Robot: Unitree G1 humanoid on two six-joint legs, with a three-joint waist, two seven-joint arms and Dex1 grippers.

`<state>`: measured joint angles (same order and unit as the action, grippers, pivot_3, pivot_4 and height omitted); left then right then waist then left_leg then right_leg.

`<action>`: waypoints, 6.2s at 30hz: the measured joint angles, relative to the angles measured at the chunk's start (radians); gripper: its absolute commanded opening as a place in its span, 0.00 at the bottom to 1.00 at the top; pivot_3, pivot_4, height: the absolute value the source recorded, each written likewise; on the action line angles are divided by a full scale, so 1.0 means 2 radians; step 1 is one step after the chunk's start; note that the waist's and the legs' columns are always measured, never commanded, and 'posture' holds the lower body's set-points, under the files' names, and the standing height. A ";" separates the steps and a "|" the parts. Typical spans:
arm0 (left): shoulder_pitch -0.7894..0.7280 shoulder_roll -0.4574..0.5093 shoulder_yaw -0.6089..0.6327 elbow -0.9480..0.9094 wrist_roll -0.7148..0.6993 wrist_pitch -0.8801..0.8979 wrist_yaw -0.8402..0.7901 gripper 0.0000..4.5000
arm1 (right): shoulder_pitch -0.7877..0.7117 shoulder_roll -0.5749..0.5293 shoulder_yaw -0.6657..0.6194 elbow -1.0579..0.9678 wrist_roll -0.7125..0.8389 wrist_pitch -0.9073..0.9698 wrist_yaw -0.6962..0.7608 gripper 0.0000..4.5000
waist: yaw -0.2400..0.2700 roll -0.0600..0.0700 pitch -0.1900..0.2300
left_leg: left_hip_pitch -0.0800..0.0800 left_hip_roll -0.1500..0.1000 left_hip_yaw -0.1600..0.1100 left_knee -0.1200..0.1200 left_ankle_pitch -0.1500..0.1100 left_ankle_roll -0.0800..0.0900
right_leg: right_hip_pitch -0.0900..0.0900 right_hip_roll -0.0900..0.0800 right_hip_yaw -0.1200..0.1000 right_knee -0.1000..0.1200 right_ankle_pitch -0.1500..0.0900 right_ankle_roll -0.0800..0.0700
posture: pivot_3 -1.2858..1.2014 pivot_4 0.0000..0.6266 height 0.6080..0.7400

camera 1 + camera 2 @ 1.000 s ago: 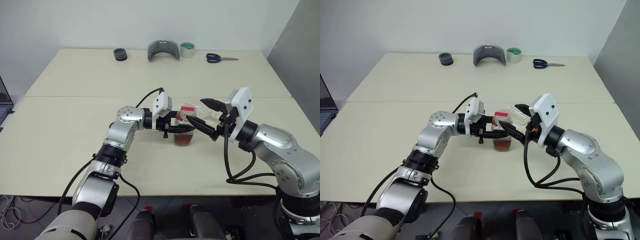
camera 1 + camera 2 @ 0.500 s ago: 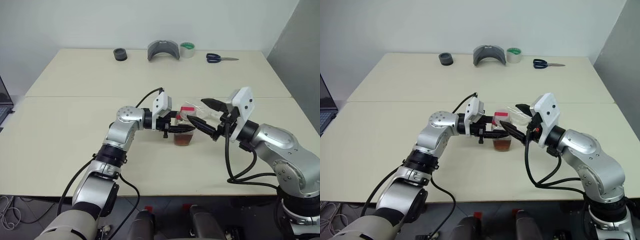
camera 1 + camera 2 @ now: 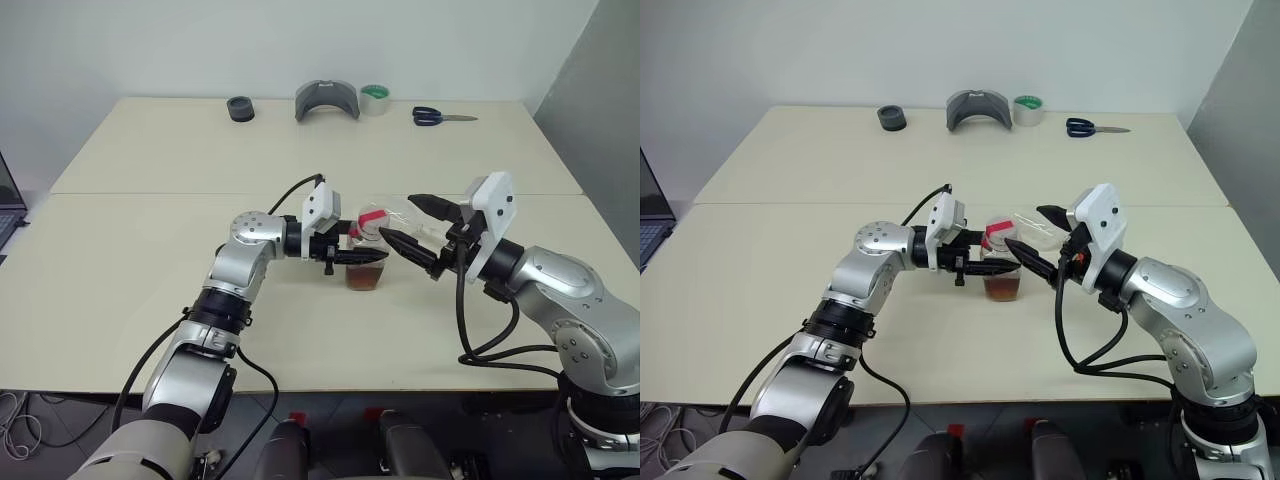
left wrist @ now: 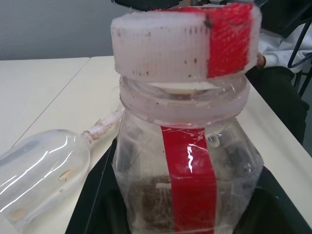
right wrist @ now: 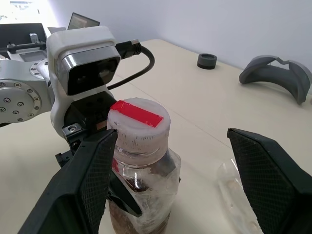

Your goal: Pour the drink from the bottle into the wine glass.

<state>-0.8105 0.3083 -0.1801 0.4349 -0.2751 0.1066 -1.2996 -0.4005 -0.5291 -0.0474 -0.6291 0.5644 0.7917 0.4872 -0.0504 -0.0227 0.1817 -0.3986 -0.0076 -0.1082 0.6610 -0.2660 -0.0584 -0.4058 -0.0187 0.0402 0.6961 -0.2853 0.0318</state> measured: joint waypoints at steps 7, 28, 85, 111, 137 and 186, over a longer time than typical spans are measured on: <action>0.000 -0.001 0.000 0.000 0.000 -0.001 0.000 0.40 | 0.000 -0.001 0.000 -0.001 0.005 0.000 0.000 0.85 | 0.000 0.000 0.000 | 0.000 0.000 0.000 0.000 0.000 0.000 | 0.000 0.000 0.000 0.000 0.000 0.000 | 0.52 0.24 1.00; 0.000 -0.002 0.000 0.000 0.000 -0.002 -0.001 0.40 | 0.000 0.000 0.007 -0.012 0.015 0.002 -0.004 0.85 | 0.000 0.000 0.000 | 0.000 0.000 0.000 0.000 0.000 0.000 | 0.000 0.000 0.000 0.000 0.000 0.000 | 0.52 0.24 1.00; 0.010 -0.007 0.000 -0.020 0.000 0.001 0.000 0.40 | -0.026 0.034 0.045 0.012 0.001 0.002 -0.017 0.85 | 0.000 0.000 0.000 | 0.000 0.000 0.000 0.000 0.000 0.000 | 0.000 0.000 0.000 0.000 0.000 0.000 | 0.52 0.24 1.00; 0.010 -0.009 0.000 -0.022 0.000 0.007 0.002 0.40 | -0.040 0.055 0.055 0.032 -0.034 0.000 -0.026 0.85 | 0.000 0.000 0.000 | 0.000 0.000 0.000 0.000 0.000 0.000 | 0.000 0.000 0.000 0.000 0.000 0.000 | 0.52 0.24 1.00; 0.011 -0.006 0.000 -0.026 -0.002 0.014 -0.005 0.40 | -0.027 0.026 0.053 0.035 -0.015 -0.017 0.031 0.41 | 0.000 0.000 0.000 | 0.000 0.000 0.000 0.000 0.000 0.000 | 0.000 0.000 0.000 0.000 0.000 0.000 | 0.52 0.24 1.00; 0.022 -0.007 -0.004 -0.061 -0.024 0.030 0.003 0.40 | -0.027 0.004 -0.009 0.012 0.092 -0.012 0.047 0.38 | 0.000 0.000 0.000 | 0.000 0.000 0.000 0.000 0.000 0.000 | 0.000 0.000 0.000 0.000 0.000 0.000 | 0.52 0.24 1.00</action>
<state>-0.7668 0.2950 -0.1875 0.3135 -0.3228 0.1663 -1.2932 -0.4536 -0.5216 -0.0650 -0.6045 0.7493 0.7673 0.5806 -0.0507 -0.0225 0.1818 -0.3985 -0.0074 -0.1081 0.6609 -0.2660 -0.0584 -0.4057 -0.0188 0.0405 0.6959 -0.2853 0.0318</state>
